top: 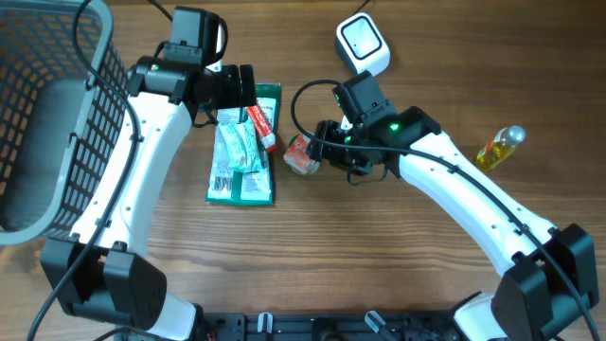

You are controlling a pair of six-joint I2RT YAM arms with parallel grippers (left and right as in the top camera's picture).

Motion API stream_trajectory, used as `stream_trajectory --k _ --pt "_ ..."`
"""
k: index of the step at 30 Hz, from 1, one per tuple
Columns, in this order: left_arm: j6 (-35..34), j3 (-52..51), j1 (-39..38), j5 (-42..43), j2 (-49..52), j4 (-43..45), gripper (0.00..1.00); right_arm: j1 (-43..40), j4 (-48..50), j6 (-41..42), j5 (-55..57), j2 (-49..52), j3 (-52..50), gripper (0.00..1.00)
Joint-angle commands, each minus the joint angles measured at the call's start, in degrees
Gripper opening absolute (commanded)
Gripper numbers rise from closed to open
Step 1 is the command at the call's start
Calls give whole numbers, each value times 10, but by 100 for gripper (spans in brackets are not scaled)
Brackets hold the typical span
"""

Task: Scan the item barcode
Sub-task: 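Grasp the red Kleenex pack with the right gripper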

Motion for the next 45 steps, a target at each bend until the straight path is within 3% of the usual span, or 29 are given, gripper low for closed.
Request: stream_trajectory --k 1,8,18,30,35,39,45 --pt "-5 2 2 -7 6 1 100 0 -18 -2 -10 -5 -3 61" --pt "-5 2 2 -7 6 1 100 1 -18 1 2 -5 -3 58" --pt "-5 2 2 -7 6 1 100 18 49 95 27 3 -27 42" --pt "-5 2 2 -7 6 1 100 29 78 155 44 56 -30 41" --pt "-5 2 2 -7 6 1 100 29 80 154 44 64 -30 26" --pt "-5 2 2 -7 6 1 100 29 80 148 44 64 -30 6" --pt "-5 2 2 -7 6 1 100 6 75 83 24 8 -29 4"
